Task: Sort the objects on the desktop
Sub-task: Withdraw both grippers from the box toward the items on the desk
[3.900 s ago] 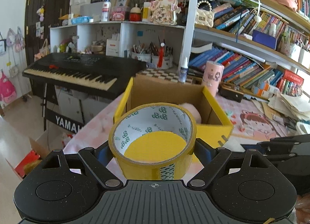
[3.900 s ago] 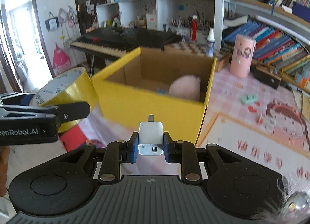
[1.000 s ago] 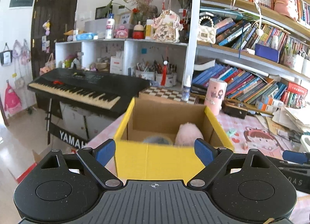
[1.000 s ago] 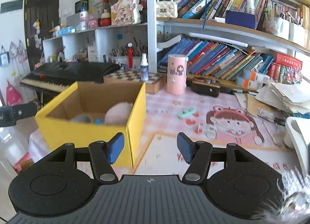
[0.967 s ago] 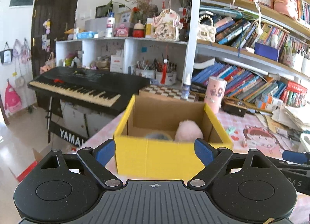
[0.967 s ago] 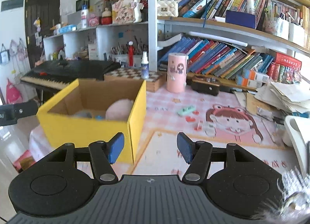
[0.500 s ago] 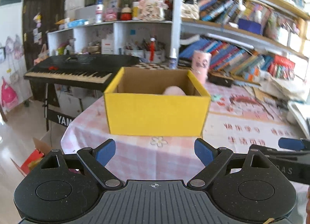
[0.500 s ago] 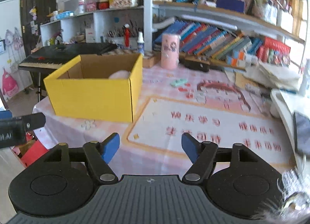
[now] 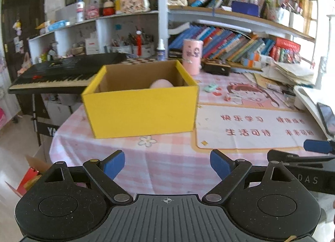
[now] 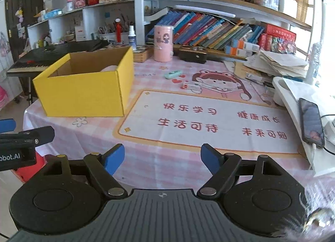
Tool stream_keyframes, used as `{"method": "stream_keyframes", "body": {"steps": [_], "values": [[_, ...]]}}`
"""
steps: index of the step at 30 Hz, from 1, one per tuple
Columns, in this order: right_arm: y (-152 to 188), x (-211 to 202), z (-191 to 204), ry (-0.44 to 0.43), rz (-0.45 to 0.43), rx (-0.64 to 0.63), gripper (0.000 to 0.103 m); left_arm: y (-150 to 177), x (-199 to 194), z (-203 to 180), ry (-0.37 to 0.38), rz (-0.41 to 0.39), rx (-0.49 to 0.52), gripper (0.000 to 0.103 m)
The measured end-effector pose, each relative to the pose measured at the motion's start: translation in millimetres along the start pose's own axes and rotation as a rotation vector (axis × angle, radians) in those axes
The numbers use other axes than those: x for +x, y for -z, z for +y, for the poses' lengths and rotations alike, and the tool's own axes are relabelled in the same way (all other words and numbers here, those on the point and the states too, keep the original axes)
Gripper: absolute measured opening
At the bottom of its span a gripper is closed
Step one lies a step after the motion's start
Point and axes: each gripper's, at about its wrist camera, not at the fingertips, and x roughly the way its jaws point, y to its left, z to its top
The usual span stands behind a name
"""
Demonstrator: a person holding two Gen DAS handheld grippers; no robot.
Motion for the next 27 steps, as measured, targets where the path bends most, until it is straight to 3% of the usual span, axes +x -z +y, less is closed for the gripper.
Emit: {"method": "stream_keyframes", "body": {"steps": [27], "values": [[-11.3, 33.8, -82.2, 0.119, 0.06, 0.096, 0.081, -26.7, 54.3, -74.1, 0.152, 0.048, 0.117, 0.09]]}}
